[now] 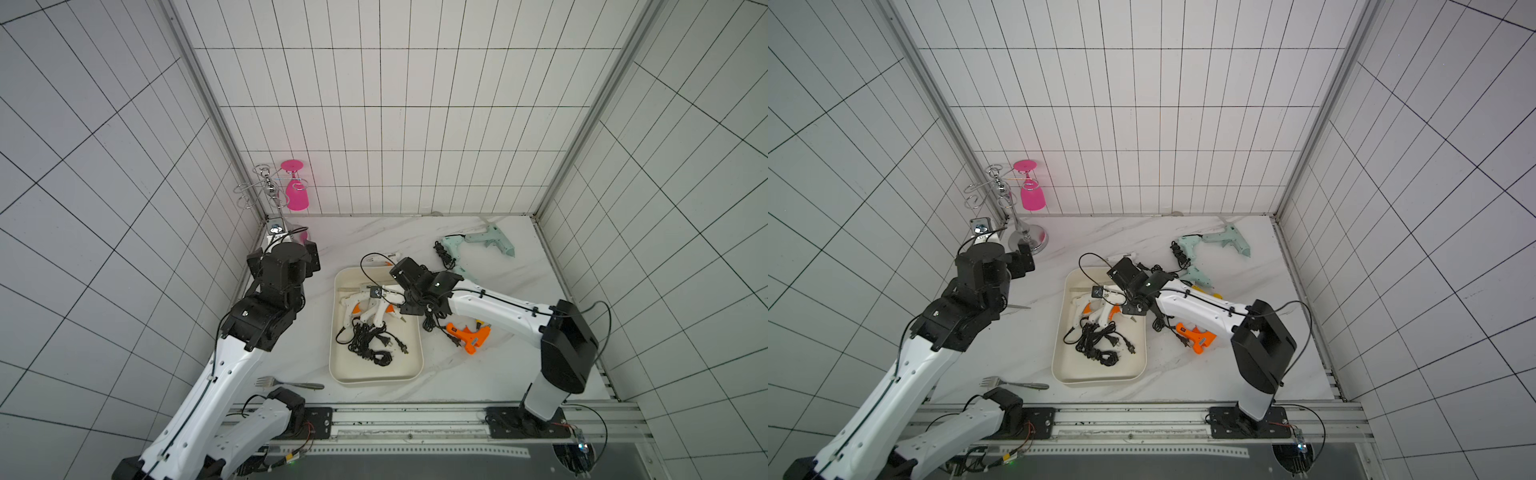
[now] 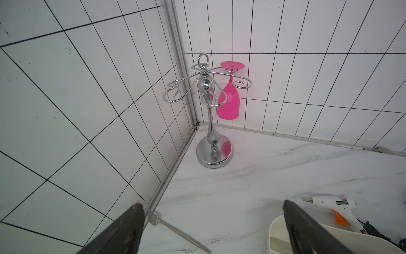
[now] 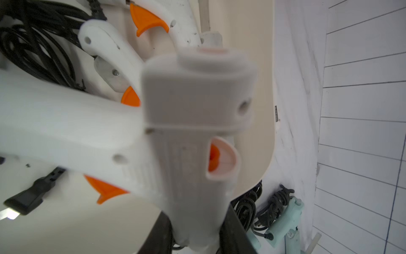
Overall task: Put the hot melt glue gun into the storage box
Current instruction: Place the hot melt adhesive gun in the storage box.
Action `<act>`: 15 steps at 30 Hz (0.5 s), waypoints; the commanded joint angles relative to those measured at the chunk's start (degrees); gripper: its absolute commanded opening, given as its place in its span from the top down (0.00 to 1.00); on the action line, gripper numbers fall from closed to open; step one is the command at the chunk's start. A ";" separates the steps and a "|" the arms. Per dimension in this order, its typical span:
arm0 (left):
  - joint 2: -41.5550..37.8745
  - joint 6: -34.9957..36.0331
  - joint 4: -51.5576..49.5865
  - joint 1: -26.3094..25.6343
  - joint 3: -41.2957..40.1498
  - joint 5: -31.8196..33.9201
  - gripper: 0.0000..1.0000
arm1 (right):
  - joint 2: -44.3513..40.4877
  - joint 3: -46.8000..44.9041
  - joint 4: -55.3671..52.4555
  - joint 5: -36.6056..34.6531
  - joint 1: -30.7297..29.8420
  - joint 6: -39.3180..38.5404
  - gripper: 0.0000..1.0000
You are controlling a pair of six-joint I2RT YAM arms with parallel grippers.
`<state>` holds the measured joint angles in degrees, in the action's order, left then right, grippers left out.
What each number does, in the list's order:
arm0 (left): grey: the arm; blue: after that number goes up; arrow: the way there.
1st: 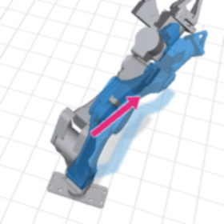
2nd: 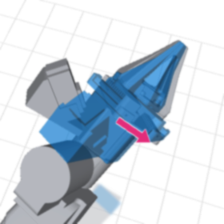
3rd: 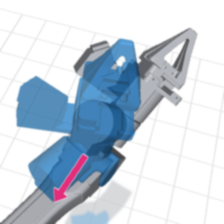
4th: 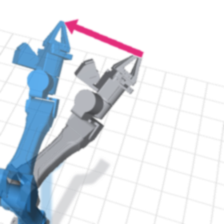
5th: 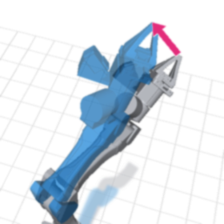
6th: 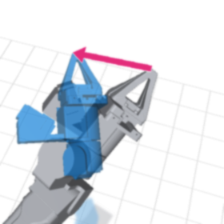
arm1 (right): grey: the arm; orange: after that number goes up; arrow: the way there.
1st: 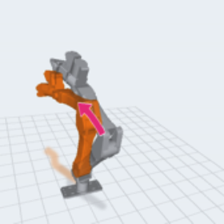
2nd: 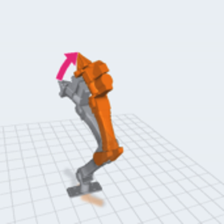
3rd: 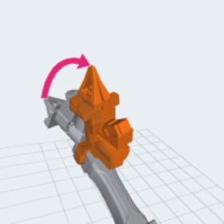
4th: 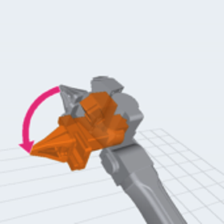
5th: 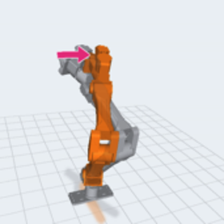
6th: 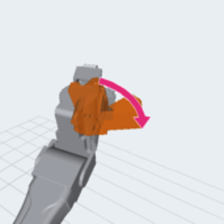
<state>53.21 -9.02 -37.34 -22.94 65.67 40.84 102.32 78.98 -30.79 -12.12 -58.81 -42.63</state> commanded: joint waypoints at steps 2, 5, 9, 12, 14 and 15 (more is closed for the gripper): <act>-0.58 1.05 1.24 0.78 -1.84 -1.85 0.01 | 5.75 7.19 -0.91 -4.47 -1.75 -4.68 0.82; -1.39 0.59 1.66 1.37 -3.23 -2.69 0.01 | 10.85 11.65 -0.17 -3.87 -2.51 -5.85 0.81; -2.62 -0.43 1.17 2.38 -4.21 -3.93 0.01 | 17.71 17.65 0.35 -7.29 -3.03 -5.17 0.78; -3.74 -1.07 1.31 2.55 -5.39 -4.71 0.01 | 19.43 18.70 0.98 -8.11 -3.44 -4.18 0.60; -4.03 -1.34 1.31 2.66 -5.98 -5.47 0.01 | 19.84 18.93 1.10 -8.46 -3.82 -3.17 0.42; -3.94 -1.55 1.31 2.77 -6.12 -5.56 0.01 | 19.85 19.19 1.14 -8.66 -3.94 -2.55 0.39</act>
<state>49.87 -9.61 -37.06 -20.51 60.38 36.88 120.44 95.96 -29.82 -19.40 -61.98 -47.05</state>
